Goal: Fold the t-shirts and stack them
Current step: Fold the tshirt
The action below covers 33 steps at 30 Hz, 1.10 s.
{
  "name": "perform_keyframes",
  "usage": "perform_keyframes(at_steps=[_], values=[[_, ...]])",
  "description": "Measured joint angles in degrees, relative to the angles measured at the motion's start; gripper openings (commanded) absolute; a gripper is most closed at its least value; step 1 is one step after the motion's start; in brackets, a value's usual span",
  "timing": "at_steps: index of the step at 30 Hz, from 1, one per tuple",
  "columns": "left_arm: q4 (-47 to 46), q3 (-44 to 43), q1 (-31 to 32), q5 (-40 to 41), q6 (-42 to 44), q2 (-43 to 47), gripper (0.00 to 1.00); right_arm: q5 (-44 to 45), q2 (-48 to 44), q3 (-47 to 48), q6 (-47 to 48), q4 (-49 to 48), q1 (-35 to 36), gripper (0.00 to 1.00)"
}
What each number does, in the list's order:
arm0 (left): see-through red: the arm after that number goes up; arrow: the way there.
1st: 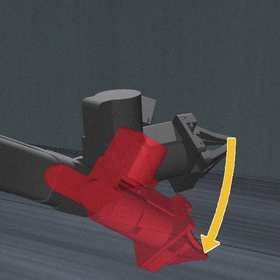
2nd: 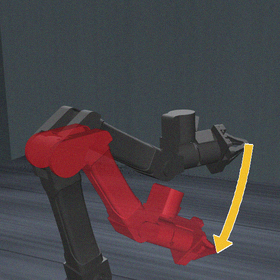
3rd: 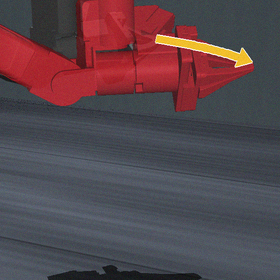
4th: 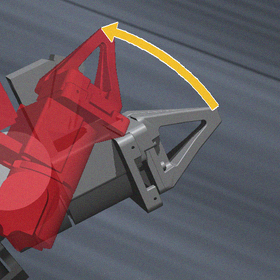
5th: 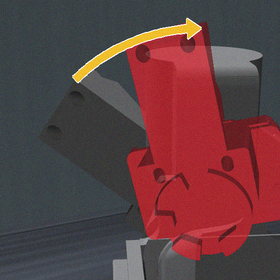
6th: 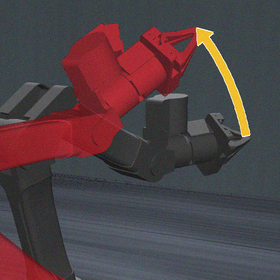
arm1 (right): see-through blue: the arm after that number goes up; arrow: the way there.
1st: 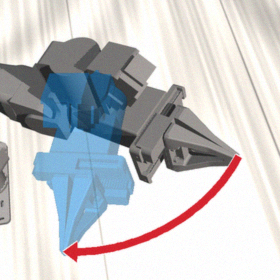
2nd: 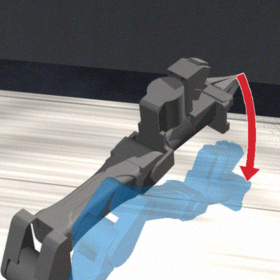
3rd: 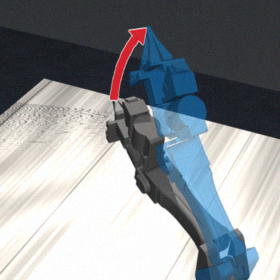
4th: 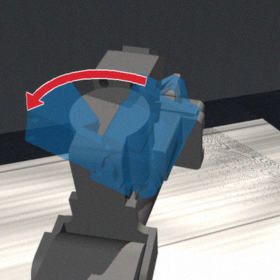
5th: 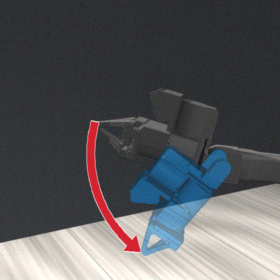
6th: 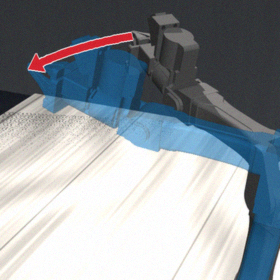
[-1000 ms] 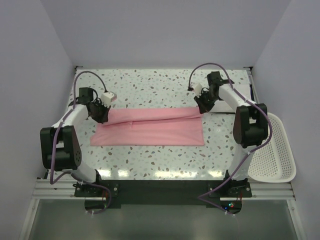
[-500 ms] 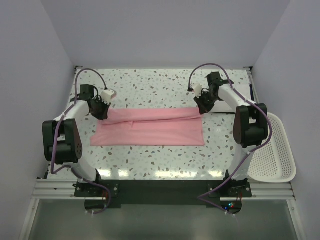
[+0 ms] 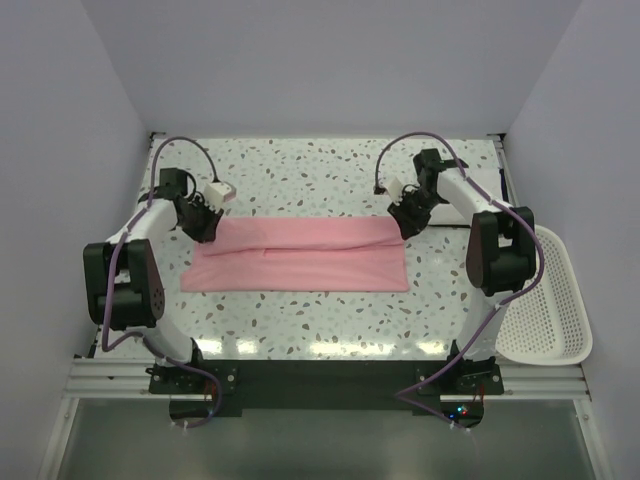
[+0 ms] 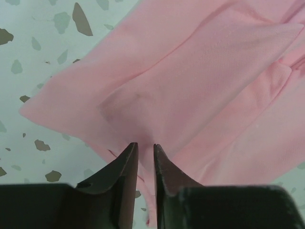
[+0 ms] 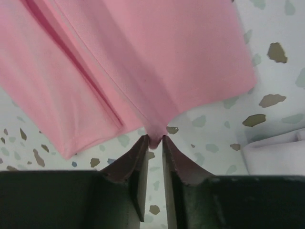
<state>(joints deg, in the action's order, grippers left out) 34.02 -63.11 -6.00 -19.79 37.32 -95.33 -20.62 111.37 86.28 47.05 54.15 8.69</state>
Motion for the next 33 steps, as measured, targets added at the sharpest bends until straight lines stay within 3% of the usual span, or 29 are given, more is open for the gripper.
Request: perform_keyframes(at_steps=[4, 6, 13, 23, 27, 31, 33], values=[[3.58, -0.02, -0.46, -1.11, 3.98, 1.86, 0.38, 0.04, 0.0, 0.42, 4.52, 5.42, -0.02, 0.47], [5.73, -0.37, -1.09, -1.99, 5.64, 2.78, 0.41, 0.07, 0.0, 1.33, 6.38, 8.37, -0.02, 0.51], [9.07, -6.27, -1.9, -5.4, 5.7, 1.11, 0.5, -1.9, 2.8, 8.9, 5.97, 13.7, -0.02, 0.49], [8.02, -12.17, -1.86, -6.14, -0.68, -10.78, 0.51, -3.1, 9.4, 12.9, -2.01, 13.44, 0.87, 0.45], [8.13, -12.39, -1.86, -6.21, -1.79, -12.68, 0.42, -2.89, 9.4, 12.35, -3.21, 12.57, 1.77, 0.45], [8.72, -12.41, -1.86, -7.1, -1.62, -12.74, 0.17, -2.58, 9.4, 11.43, -3.56, 12.26, 2.23, 0.44], [9.03, -12.33, -1.86, -7.19, -1.2, -12.52, 0.1, -2.36, 9.4, 11.13, -3.56, 12.22, 2.23, 0.43]])
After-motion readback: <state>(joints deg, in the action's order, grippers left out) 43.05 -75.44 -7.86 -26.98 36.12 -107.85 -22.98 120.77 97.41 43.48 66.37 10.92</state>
